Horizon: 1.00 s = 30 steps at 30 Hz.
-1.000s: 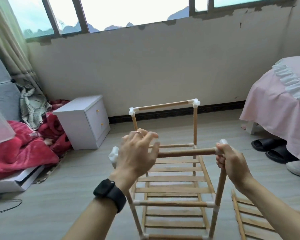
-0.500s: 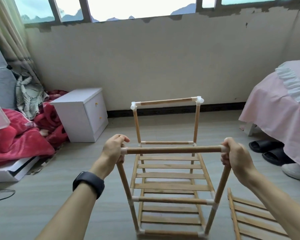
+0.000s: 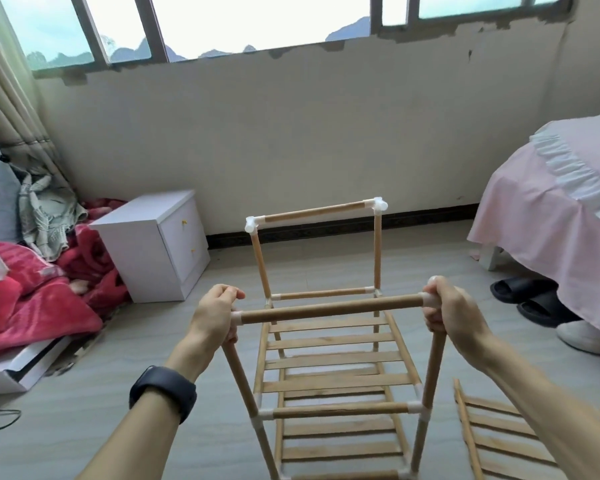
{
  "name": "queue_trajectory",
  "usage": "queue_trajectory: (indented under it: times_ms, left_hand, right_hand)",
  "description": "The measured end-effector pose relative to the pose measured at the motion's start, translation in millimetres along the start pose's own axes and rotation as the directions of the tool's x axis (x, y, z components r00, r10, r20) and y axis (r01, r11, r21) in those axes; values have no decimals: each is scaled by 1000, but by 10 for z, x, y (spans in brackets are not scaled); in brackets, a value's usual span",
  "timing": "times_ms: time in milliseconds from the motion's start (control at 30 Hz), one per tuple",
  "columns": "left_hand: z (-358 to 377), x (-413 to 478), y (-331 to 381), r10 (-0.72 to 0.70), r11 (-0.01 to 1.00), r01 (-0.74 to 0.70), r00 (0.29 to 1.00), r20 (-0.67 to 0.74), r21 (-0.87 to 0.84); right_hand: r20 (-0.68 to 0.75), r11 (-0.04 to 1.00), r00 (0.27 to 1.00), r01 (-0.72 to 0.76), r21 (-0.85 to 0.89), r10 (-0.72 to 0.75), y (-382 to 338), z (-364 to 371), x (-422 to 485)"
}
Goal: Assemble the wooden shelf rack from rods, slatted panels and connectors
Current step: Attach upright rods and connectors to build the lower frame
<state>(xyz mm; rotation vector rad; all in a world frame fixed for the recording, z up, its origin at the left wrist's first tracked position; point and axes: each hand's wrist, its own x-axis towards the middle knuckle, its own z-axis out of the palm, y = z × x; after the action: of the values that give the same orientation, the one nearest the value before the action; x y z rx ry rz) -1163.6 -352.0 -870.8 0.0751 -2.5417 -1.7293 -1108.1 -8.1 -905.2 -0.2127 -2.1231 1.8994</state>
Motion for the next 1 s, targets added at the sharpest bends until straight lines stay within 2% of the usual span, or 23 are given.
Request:
queue_trajectory:
  times_ms: [67, 267, 433, 567, 633, 700, 767, 800, 867, 900, 1000]
  left_hand:
    - [-31, 21, 7, 0, 1000, 0, 1000, -5, 5]
    - [-235, 94, -33, -36, 999, 42, 982, -187, 24]
    - [-283, 139, -90, -58, 994, 68, 992, -112, 84]
    - [-297, 236, -144, -66, 993, 76, 992, -108, 92]
    - [-289, 261, -120, -57, 992, 76, 984, -168, 105]
    - [-292, 251, -74, -4, 976, 69, 954, -301, 206]
    - [-293, 187, -41, 197, 889, 20, 885, -422, 458]
    - [-264, 134, -34, 361, 801, -51, 835, -414, 596]
    - [-99, -27, -24, 665, 580, -270, 702, -255, 769]
    - [36, -138, -7, 754, 485, -386, 639, -152, 785]
    - [524, -489, 29, 837, 284, -657, 525, 154, 698]
  right_hand:
    - [19, 999, 1000, -1, 41, 1, 29, 36, -2]
    - [78, 997, 997, -19, 76, 13, -23, 344, 42]
    - [44, 998, 999, 1, 63, -4, -29, 408, 196]
    - [39, 997, 999, 25, 72, -28, 48, 449, 224]
    - [40, 996, 999, 27, 83, -30, 37, 489, 222]
    - [49, 997, 998, 34, 76, -37, 4, 537, 204]
    - [54, 998, 997, 51, 25, -52, -22, 557, 170]
    - [58, 998, 996, 62, -14, -62, -36, 547, 151]
    - [65, 990, 995, 79, -114, -72, -79, 509, 120]
    - [67, 982, 996, 73, -173, -62, -109, 485, 103]
    - [101, 941, 995, 17, -337, 19, -192, 400, 52]
